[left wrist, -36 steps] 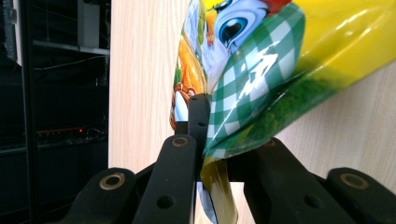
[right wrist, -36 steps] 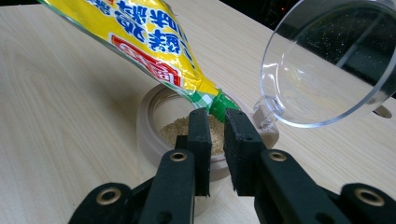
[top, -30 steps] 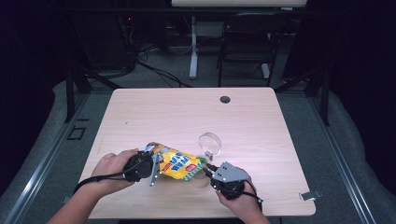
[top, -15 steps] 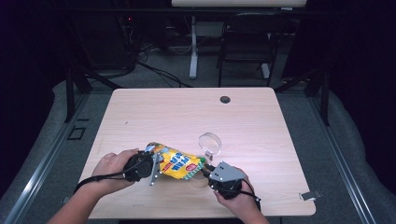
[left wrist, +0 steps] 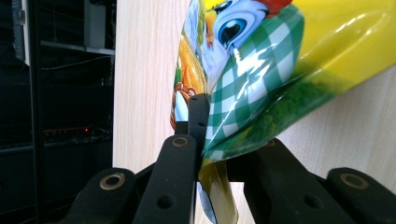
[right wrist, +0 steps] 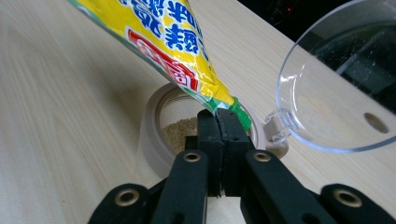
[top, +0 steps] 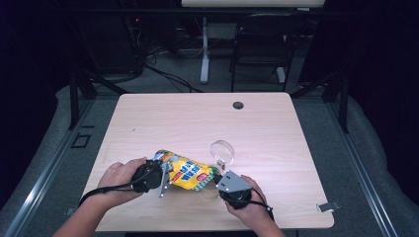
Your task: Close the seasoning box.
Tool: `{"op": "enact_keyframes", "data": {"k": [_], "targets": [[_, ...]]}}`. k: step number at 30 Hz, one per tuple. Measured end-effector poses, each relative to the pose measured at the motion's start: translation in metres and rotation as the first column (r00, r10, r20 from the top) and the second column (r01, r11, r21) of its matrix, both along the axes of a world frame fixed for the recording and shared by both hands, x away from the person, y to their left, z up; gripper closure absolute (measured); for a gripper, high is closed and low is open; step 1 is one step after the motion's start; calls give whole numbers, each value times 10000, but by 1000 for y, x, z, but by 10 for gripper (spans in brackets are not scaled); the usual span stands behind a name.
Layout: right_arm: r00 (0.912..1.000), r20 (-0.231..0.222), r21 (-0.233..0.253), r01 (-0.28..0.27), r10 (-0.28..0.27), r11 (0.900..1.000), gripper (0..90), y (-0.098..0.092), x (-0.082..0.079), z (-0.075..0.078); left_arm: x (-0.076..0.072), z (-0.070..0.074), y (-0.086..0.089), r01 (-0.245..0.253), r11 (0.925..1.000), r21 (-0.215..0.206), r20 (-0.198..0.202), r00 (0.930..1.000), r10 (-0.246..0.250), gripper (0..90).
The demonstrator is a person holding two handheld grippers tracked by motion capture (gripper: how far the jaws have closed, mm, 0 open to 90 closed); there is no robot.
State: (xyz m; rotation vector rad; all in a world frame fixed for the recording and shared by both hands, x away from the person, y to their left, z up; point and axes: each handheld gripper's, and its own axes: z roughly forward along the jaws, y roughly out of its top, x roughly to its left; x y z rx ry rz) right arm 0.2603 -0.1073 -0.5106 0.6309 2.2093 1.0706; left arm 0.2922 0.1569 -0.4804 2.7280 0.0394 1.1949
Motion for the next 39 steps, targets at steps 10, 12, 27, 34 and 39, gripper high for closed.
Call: {"op": "enact_keyframes", "data": {"k": [10, 12, 27, 34, 39], "targets": [[9996, 297, -617, 9, 9, 9981, 900, 6, -1, 3, 0, -2, 2, -169, 9995, -283, 48, 9998, 170, 847], [9994, 332, -601, 18, 2, 9982, 900, 6, -2, 5, -1, -3, 3, -179, 9990, -419, 61, 9998, 182, 847], [9974, 715, -443, 66, -34, 9990, 900, 6, -5, 23, -5, -9, 13, -660, 9787, -1946, -576, 9968, 558, 846], [9969, 784, -388, 44, -14, 9992, 900, 8, -5, 25, -5, -18, 16, -843, 9671, -2400, -897, 9939, 644, 844], [9965, 835, -362, -13, 43, 9993, 900, 9, -6, 26, -5, -23, 17, -966, 9570, -2734, -1078, 9918, 693, 844]]}}
